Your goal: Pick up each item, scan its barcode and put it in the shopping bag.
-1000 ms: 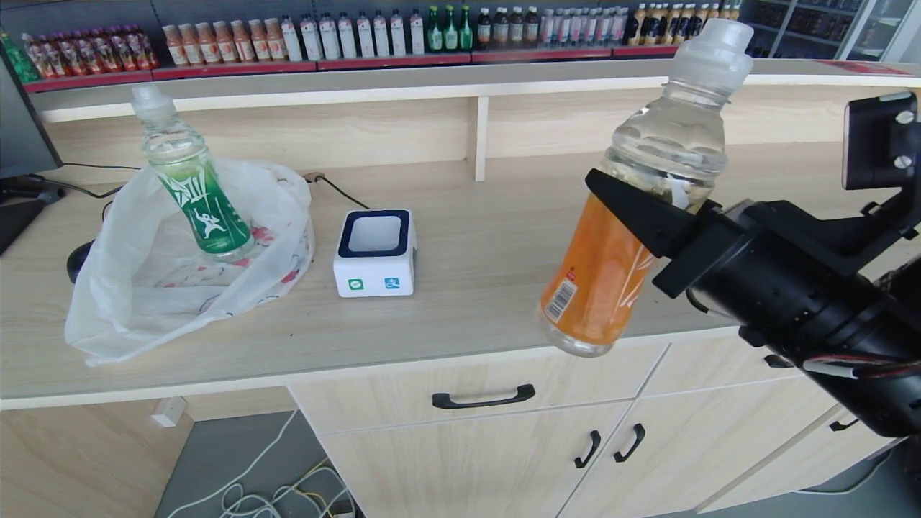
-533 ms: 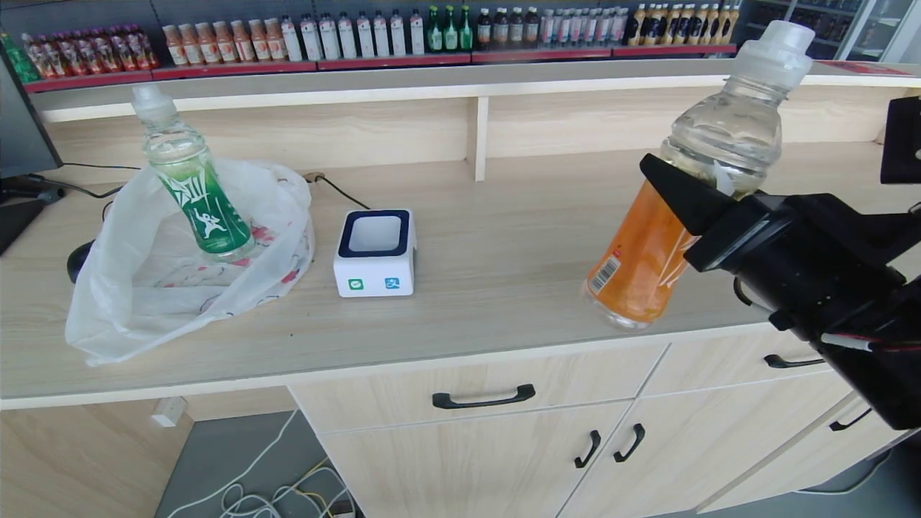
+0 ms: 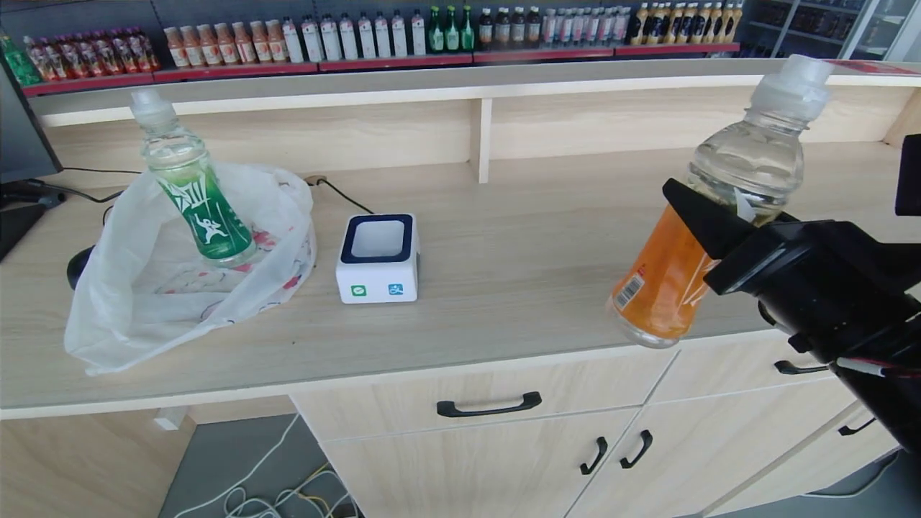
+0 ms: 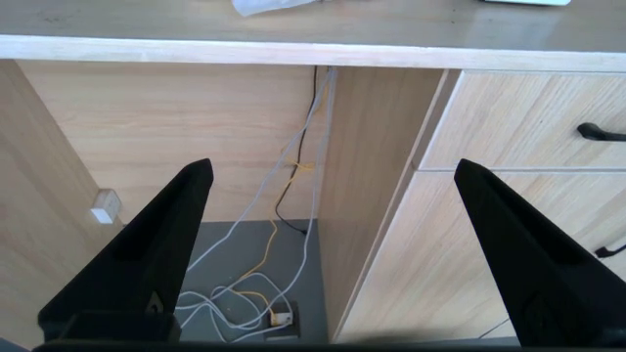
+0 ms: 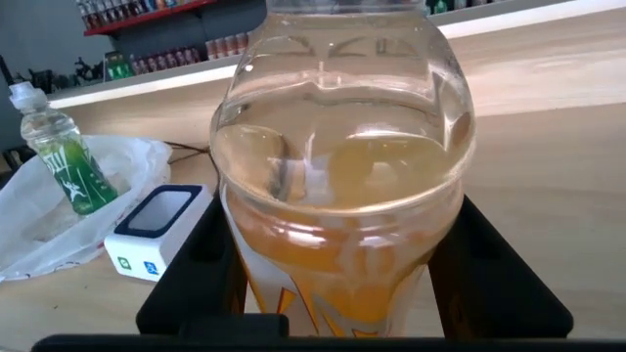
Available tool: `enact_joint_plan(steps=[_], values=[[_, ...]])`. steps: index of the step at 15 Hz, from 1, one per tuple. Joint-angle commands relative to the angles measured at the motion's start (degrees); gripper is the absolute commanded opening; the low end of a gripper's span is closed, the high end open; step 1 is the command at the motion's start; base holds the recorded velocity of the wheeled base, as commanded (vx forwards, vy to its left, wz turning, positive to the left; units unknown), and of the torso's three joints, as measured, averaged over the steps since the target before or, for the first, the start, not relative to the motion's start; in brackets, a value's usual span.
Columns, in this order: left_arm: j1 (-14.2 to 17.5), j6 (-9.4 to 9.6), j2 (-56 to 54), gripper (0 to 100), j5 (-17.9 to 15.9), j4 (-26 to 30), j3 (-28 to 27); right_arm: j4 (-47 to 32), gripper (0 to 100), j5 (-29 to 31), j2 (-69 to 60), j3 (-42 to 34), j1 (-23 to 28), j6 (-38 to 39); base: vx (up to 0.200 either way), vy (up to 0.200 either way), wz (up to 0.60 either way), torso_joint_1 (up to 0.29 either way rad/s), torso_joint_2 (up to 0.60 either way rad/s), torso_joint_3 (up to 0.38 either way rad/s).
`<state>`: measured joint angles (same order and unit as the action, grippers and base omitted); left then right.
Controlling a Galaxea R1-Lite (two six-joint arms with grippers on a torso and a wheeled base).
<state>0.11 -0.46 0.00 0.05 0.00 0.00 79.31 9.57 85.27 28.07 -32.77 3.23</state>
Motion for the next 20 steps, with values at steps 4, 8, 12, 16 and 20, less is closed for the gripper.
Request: enact_joint_plan(steps=[4,8,12,16,20], values=[[-0.02,-0.15,0.0,100,0.04,0.0,0.0,0.23,0,-0.17,-0.72,-0.65,-0.19,-0.07,0.0,0.2,0.0,0.007,0.01,0.001],[-0.02,-0.15,0.0,100,0.04,0.0,0.0,0.49,0,-0.08,-0.72,-0.39,0.16,-0.68,0.0,0.2,0.0,0.0,0.0,0.006],[-0.02,-0.24,0.0,100,0.04,0.09,0.0,0.4,0,-0.17,-0.63,2.69,0.51,-1.12,0.0,0.2,0.0,0.001,0.0,0.004],[-0.02,0.02,0.0,100,0.04,0.0,0.0,0.23,0,-0.25,1.04,9.1,0.51,-7.98,0.0,0.05,0.0,0.001,0.0,0.001],[-0.02,0.02,0.0,100,0.04,0.0,0.0,0.23,0,0.98,4.64,13.5,0.51,-14.22,0.0,0.0,0.0,0.0,0.0,0.0]])
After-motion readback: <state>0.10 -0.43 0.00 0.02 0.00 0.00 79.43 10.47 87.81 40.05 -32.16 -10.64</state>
